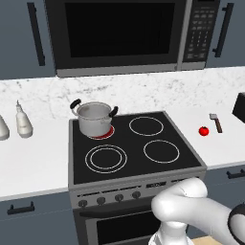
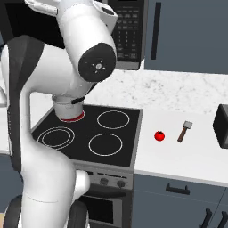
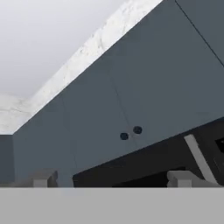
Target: Put the lime and tomato in the pot. Retrieve the spatula and lightly stir the vegetables in the pot.
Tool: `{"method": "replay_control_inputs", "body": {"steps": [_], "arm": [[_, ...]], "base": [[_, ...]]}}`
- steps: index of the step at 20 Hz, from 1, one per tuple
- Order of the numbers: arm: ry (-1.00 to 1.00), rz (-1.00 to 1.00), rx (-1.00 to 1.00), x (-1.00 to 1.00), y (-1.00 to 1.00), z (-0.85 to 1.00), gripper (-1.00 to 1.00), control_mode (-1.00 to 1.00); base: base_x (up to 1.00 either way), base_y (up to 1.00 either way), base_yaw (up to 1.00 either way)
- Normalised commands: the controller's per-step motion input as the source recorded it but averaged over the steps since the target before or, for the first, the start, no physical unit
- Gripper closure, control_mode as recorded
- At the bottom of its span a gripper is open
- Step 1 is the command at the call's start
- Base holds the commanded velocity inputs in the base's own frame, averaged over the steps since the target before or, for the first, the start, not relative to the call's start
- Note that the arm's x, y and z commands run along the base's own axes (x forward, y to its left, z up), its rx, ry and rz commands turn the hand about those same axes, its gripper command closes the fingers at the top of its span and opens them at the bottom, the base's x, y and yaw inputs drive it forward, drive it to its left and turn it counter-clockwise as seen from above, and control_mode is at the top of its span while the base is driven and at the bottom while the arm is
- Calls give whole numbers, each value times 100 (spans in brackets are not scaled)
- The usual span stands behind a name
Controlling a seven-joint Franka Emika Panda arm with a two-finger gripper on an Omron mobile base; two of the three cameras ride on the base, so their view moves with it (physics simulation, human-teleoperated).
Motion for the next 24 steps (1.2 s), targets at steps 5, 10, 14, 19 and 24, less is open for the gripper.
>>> {"method": "replay_control_inputs", "body": {"steps": [5, 10, 14, 19, 24], "arm": [[97, 9, -65, -13, 11, -61, -100, -100], [75, 3, -49, -31, 2, -98, -100, -100], [49, 0, -17, -45, -43, -100, -100, -100], [32, -10, -6, -8, -73, -100, -100, -100], [22, -22, -10, 45, -53, -100, -100, -100]], "base": [[0, 0, 0], [0, 0, 0], [0, 0, 0], [0, 0, 0], [0, 0, 0]]}}
